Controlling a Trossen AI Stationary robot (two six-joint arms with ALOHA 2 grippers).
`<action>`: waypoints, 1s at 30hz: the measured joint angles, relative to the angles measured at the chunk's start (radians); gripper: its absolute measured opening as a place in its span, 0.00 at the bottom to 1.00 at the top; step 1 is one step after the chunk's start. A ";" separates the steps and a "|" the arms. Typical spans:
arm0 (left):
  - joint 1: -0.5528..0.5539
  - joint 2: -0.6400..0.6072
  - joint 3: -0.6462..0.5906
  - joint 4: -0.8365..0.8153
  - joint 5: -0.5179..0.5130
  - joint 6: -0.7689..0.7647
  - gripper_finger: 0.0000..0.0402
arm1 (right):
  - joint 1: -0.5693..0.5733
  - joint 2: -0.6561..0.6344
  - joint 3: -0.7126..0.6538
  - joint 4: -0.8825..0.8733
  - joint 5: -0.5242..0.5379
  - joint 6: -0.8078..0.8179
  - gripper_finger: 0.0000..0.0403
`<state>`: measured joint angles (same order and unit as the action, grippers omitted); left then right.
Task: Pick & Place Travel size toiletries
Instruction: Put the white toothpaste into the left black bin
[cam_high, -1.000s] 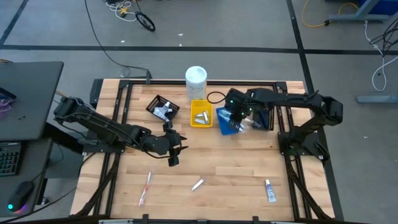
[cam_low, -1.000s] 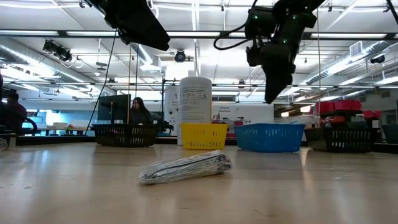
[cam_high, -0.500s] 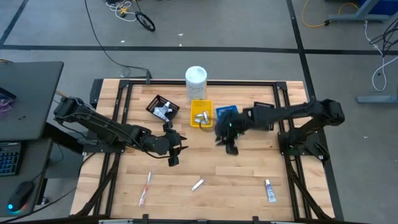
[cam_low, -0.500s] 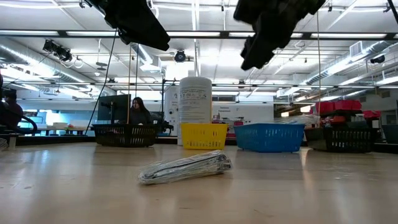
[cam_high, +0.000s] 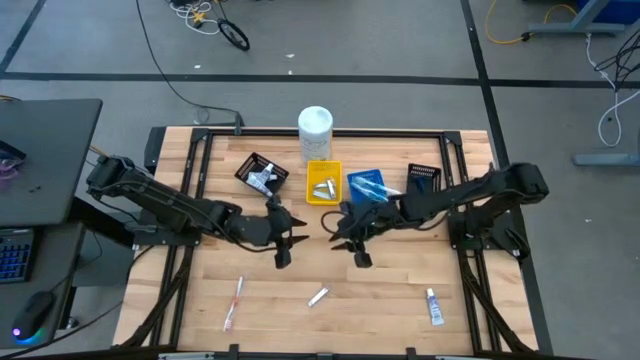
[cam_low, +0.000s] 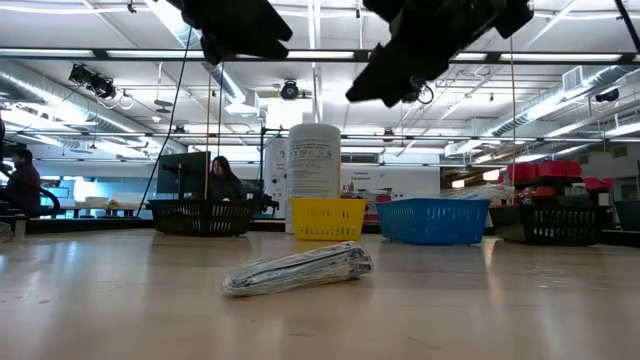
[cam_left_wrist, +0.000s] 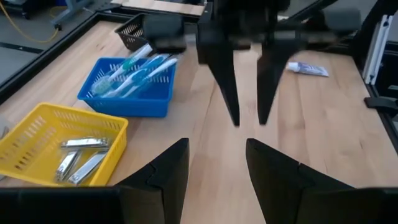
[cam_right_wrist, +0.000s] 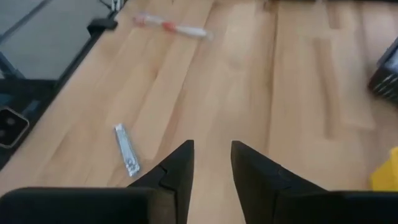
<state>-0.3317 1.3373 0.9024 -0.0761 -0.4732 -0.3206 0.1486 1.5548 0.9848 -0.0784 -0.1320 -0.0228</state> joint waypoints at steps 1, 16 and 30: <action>0.002 0.000 0.000 0.000 0.007 0.000 0.42 | 0.005 0.015 0.000 0.000 -0.001 0.006 0.30; 0.004 0.006 0.000 -0.004 0.014 -0.067 0.42 | 0.221 0.006 -0.001 -1.003 -0.295 0.919 0.40; 0.004 0.006 -0.005 -0.031 0.022 -0.098 0.42 | 0.447 0.007 -0.244 -0.685 -0.607 1.551 0.40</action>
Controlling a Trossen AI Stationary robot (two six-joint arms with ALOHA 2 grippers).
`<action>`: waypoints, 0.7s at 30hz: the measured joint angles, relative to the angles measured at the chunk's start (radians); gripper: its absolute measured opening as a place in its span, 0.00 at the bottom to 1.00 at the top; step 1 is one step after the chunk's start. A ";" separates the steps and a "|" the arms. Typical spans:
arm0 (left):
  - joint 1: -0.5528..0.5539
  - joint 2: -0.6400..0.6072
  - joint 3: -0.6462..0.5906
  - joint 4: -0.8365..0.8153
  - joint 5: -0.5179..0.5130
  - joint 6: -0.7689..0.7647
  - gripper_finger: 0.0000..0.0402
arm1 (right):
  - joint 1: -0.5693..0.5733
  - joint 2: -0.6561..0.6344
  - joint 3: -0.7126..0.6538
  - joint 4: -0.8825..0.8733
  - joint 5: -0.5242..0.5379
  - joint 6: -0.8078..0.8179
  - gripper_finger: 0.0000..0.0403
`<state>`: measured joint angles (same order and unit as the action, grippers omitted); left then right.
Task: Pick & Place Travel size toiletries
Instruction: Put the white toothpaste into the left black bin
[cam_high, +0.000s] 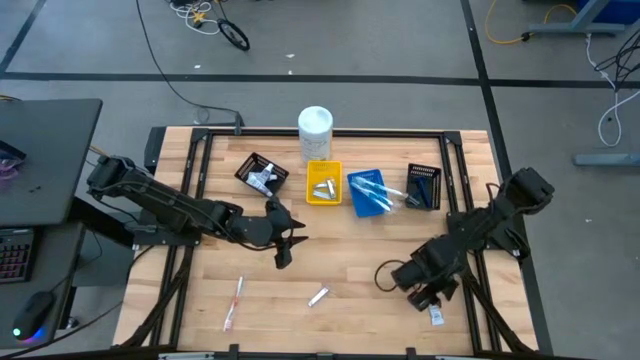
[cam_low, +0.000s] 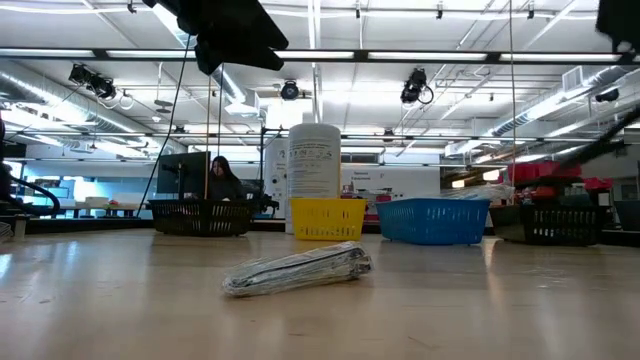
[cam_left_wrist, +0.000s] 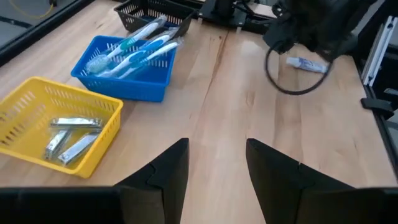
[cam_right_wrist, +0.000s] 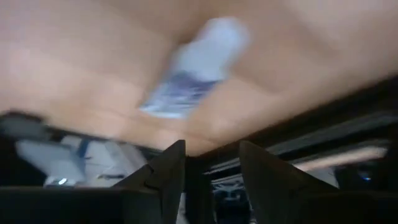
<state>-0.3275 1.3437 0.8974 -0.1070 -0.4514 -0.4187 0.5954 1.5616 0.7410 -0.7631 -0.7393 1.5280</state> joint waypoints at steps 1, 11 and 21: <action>0.000 0.000 0.000 0.000 -0.001 0.010 0.42 | 0.010 0.000 0.000 0.047 -0.001 0.020 0.40; 0.000 0.000 0.000 -0.001 -0.001 0.087 0.42 | 0.055 0.000 -0.062 0.129 0.229 0.227 0.40; 0.000 0.000 0.000 -0.004 0.003 0.059 0.42 | 0.060 -0.006 -0.136 0.244 0.253 0.219 0.32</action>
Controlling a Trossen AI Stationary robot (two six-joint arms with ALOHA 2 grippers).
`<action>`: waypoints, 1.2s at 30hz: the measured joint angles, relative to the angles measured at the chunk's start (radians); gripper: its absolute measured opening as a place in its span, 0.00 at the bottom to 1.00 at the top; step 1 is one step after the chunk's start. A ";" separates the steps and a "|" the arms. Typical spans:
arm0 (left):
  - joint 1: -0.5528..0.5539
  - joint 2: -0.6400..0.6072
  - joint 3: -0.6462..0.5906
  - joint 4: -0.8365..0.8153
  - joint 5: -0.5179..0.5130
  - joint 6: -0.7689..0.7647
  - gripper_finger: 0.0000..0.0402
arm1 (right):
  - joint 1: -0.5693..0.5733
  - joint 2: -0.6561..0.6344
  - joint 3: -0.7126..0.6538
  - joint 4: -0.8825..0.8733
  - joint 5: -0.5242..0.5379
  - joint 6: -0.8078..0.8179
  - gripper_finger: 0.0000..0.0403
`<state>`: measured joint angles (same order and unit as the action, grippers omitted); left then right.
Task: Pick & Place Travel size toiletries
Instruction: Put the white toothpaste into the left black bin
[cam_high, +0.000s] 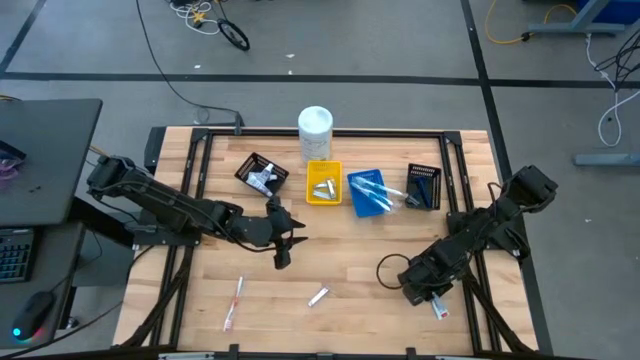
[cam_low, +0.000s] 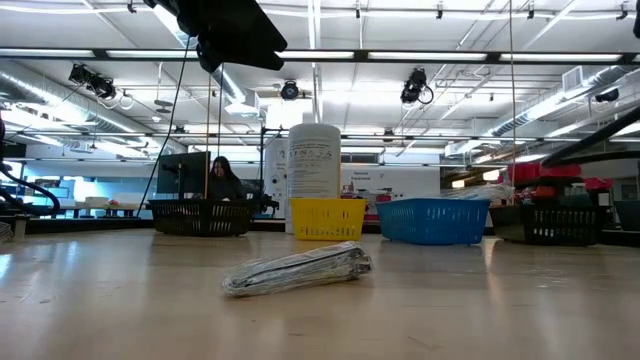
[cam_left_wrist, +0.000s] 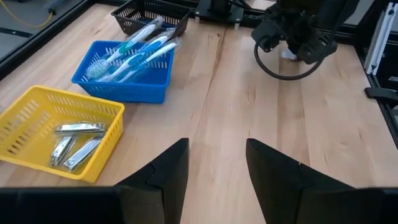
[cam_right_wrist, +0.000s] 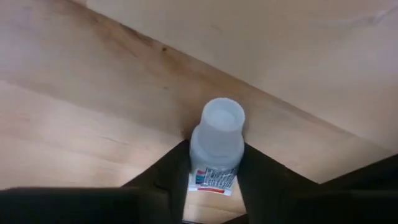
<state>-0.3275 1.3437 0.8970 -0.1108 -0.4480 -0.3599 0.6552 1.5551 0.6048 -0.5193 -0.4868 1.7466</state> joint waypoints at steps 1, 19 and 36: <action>0.000 0.000 0.000 0.000 0.000 0.000 0.42 | 0.000 0.000 0.000 0.001 0.001 -0.003 0.30; 0.002 0.002 -0.001 0.087 -0.069 -0.107 0.42 | -0.119 -0.126 0.204 0.287 0.968 -0.831 0.16; 0.030 0.303 0.004 0.439 -0.280 0.052 0.42 | -0.401 -0.100 0.161 0.842 1.080 -1.100 0.17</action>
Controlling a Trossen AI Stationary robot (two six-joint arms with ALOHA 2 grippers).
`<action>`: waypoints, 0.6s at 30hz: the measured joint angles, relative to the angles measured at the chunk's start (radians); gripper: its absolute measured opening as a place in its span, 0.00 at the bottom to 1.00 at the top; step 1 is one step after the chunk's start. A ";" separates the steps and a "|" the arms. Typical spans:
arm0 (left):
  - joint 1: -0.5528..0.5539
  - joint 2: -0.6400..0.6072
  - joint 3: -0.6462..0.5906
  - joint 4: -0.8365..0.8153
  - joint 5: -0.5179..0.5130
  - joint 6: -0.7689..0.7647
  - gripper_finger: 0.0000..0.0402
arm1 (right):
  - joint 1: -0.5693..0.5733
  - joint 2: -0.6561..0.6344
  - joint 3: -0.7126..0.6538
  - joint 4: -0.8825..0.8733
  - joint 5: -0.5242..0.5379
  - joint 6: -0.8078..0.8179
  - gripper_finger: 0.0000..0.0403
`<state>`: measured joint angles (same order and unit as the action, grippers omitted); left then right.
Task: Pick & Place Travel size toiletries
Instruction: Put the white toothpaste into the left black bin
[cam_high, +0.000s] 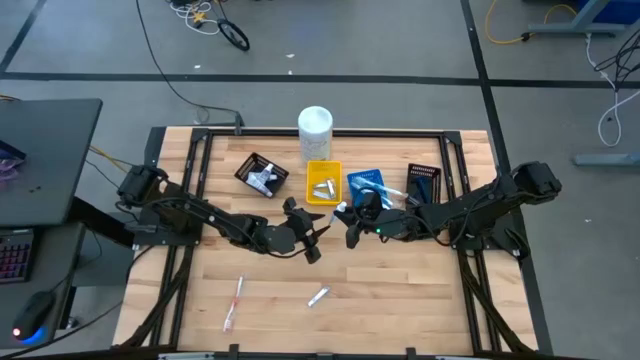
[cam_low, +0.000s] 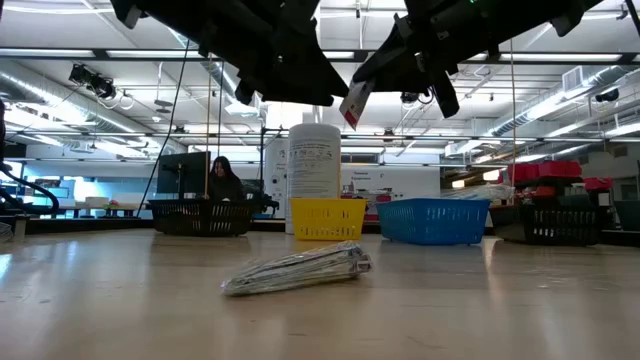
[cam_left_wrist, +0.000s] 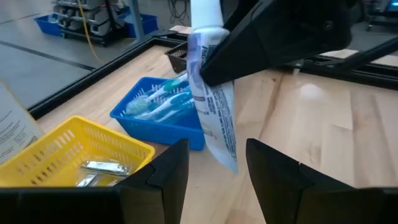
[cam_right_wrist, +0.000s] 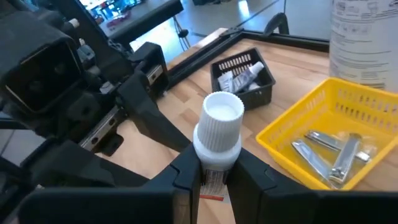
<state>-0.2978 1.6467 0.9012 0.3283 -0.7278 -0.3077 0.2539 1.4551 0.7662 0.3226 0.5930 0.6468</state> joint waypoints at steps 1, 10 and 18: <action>0.006 0.005 0.000 0.006 0.001 -0.002 0.42 | -0.003 0.000 0.000 0.004 0.001 0.000 0.17; 0.051 0.024 0.000 0.076 0.095 -0.023 0.42 | -0.020 0.000 0.000 0.045 -0.040 -0.026 0.17; 0.092 0.025 0.000 0.059 0.112 -0.034 0.33 | -0.021 0.001 0.001 0.063 -0.043 -0.037 0.17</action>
<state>-0.2061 1.6714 0.9016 0.3876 -0.6159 -0.3418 0.2333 1.4559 0.7673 0.3853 0.5505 0.6098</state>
